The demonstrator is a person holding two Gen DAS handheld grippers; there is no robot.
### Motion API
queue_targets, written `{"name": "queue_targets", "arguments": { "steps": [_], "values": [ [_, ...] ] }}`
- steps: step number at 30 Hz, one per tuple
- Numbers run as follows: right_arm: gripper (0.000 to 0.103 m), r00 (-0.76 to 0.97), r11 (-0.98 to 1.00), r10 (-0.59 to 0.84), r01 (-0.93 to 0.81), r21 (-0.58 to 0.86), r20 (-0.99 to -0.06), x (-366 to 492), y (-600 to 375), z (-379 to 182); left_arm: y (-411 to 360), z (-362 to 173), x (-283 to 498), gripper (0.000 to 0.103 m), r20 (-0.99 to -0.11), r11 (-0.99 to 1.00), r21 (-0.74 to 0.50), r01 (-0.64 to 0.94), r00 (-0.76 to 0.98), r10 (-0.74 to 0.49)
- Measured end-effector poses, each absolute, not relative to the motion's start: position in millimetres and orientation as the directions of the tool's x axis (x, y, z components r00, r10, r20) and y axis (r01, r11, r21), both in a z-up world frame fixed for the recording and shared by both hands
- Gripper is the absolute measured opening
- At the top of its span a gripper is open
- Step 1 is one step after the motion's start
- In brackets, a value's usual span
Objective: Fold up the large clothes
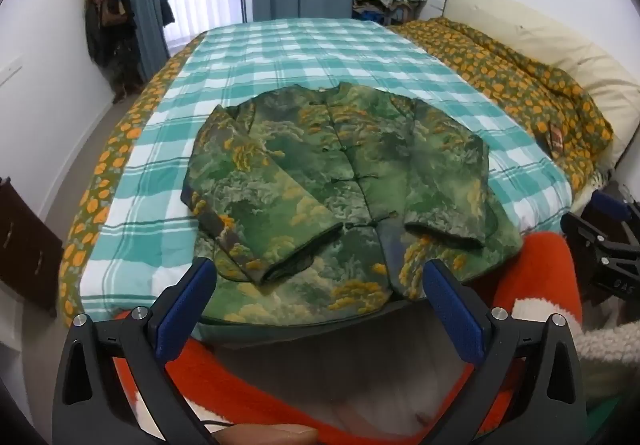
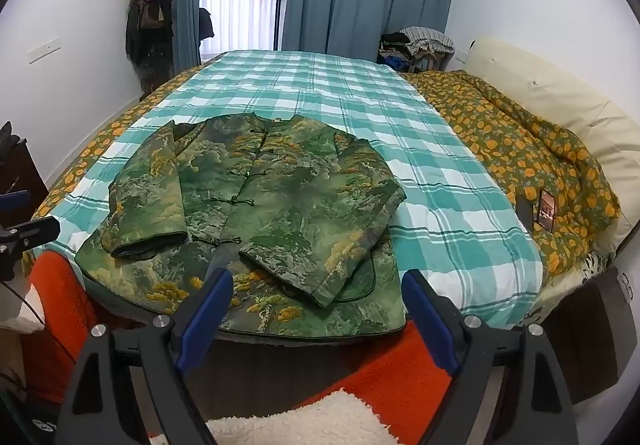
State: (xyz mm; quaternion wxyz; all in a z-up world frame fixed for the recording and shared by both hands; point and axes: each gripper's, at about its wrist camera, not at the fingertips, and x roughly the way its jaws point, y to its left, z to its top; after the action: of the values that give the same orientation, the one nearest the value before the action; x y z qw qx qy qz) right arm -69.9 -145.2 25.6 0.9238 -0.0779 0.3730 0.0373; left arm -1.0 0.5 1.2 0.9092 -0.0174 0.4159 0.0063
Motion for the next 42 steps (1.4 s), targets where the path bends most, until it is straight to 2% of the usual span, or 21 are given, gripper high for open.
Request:
{"name": "queue_targets", "arguments": {
  "steps": [15,42],
  "values": [
    [0.088,0.720,0.984,0.027,-0.140,-0.107,-0.694,-74.1,-137.6,33.4,1.2,-2.3,-2.1,0.103,-0.758,0.999,-0.031,-0.025,0.652,-0.007],
    [0.088,0.706,0.985,0.044,-0.149,-0.087,-0.707,-73.5,-142.1,14.9,-6.1,-11.1,-7.2,0.103,-0.765,0.999,-0.030,-0.025,0.644,-0.007]
  ]
}}
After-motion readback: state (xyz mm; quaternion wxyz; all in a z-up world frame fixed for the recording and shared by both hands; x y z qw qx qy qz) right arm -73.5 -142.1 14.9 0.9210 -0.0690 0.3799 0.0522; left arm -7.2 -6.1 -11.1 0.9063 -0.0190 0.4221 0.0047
